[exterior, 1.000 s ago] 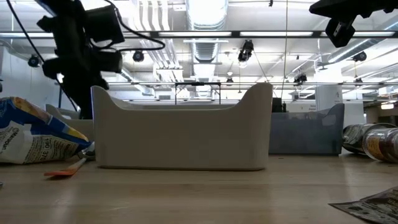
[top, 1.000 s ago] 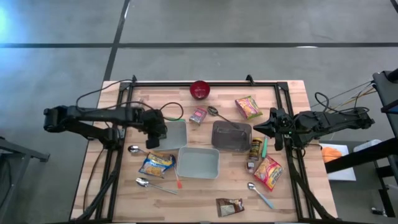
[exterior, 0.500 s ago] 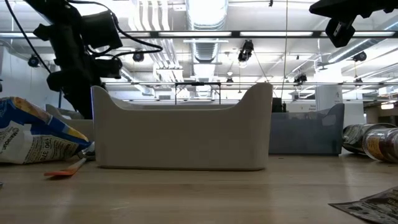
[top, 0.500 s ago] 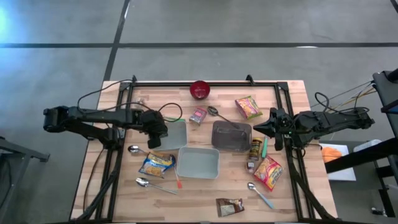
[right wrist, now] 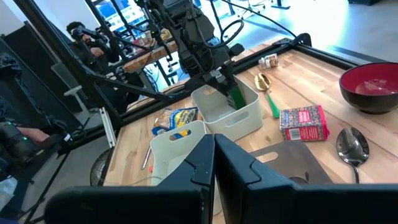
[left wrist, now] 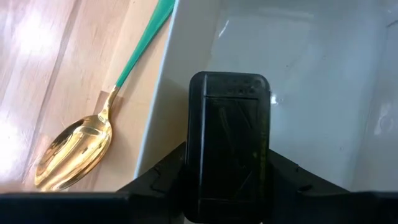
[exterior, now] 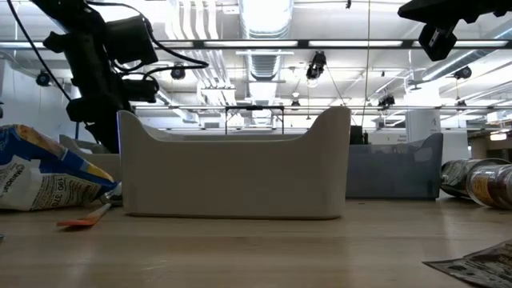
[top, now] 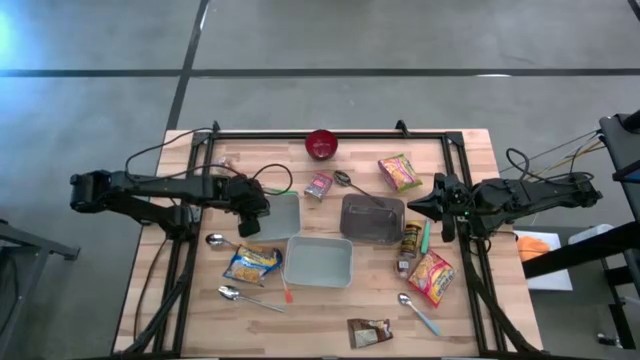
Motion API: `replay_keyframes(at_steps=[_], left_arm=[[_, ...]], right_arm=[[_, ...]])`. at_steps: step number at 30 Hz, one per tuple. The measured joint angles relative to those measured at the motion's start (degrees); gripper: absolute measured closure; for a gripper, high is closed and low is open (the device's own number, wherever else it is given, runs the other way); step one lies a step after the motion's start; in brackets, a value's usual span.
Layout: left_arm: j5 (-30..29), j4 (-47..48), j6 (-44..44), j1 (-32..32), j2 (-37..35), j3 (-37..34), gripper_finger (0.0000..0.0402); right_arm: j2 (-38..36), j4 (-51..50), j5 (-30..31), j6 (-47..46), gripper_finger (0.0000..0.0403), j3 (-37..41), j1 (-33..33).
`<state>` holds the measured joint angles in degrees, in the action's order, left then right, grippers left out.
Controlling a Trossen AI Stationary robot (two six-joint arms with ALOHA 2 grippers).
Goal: Pick & Place Food Item
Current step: Put the black seasoning can into the top gray bin
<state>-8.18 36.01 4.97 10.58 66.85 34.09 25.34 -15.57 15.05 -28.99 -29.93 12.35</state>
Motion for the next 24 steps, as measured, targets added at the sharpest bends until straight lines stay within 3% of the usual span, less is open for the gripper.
replay_keyframes(at_steps=[16, 19, 24], left_arm=[[0.21, 0.72, 2.54, -0.03, 0.00, 0.00, 0.0238], [0.21, 0.90, 2.56, -0.03, 0.00, 0.00, 0.0220], [0.43, 1.22, 2.58, -0.03, 0.00, 0.02, 0.0155]], right_arm=[[-0.04, -0.04, -0.02, 0.00, 0.0394, 0.09, 0.01], [-0.04, -0.04, -0.02, -0.02, 0.0394, 0.17, -0.02], [-0.04, -0.02, -0.02, -0.02, 0.0394, 0.17, 0.00]])
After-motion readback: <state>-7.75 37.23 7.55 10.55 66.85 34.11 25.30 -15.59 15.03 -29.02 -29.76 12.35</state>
